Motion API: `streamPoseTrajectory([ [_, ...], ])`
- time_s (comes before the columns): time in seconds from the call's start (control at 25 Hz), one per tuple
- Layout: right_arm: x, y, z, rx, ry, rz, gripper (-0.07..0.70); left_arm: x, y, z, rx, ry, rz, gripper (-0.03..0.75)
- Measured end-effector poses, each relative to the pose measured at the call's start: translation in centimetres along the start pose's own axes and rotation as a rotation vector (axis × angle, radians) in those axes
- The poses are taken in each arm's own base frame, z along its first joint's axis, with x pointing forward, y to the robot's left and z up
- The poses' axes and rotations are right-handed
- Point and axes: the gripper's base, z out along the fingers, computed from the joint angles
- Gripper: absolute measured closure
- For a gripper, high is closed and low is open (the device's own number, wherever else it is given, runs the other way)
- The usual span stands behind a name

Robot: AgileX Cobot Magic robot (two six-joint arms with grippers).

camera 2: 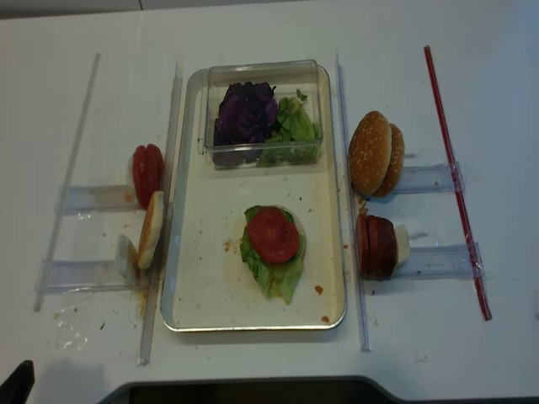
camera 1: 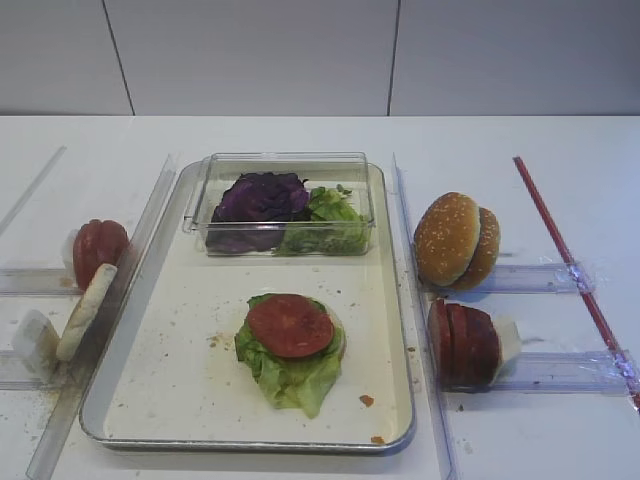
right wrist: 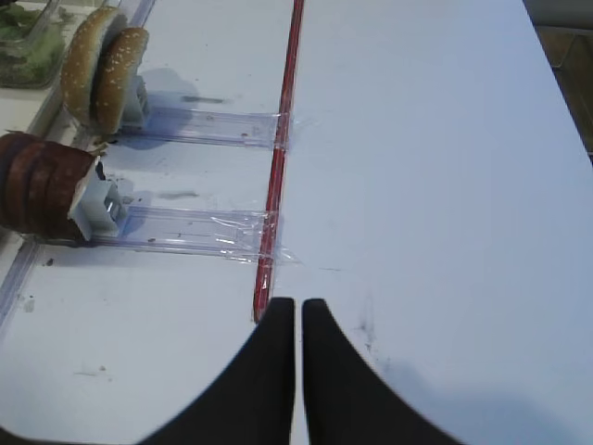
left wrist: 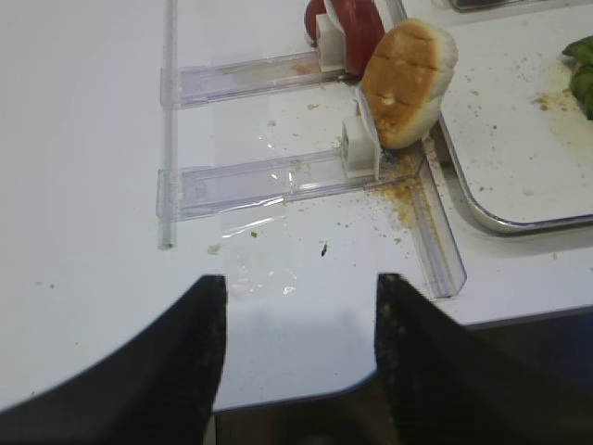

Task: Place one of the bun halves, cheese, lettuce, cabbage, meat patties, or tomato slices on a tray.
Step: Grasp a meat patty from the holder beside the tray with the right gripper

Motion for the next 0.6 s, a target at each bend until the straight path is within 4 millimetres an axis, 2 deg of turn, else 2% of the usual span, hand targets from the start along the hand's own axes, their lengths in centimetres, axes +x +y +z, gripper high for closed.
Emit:
streamPoseTrajectory([
  [0.08,0.0,0.0,0.0,0.0,0.0,0.006,0.545,0.0,0.0,0.0,0.0,0.0,0.0,0.365],
  [0.16,0.0,0.0,0.1,-0.005,0.008,0.013,0.46,0.0,0.0,0.0,0.0,0.0,0.0,0.365],
  [0.36,-0.8,0.0,0.6,-0.009,0.111,0.038,0.072,0.0,0.0,0.0,0.0,-0.001,0.0,0.365],
  [0.4,-1.1,0.1,0.7,-0.011,0.143,0.039,0.025,0.0,0.0,0.0,0.0,-0.001,0.0,0.365],
  [0.48,-1.8,0.1,0.8,-0.019,0.214,0.046,-0.03,0.0,0.0,0.0,0.0,-0.001,0.0,0.365],
  [0.6,-3.3,0.2,0.8,-0.033,0.277,0.061,-0.053,0.0,0.0,0.0,0.0,-0.001,0.0,0.365],
])
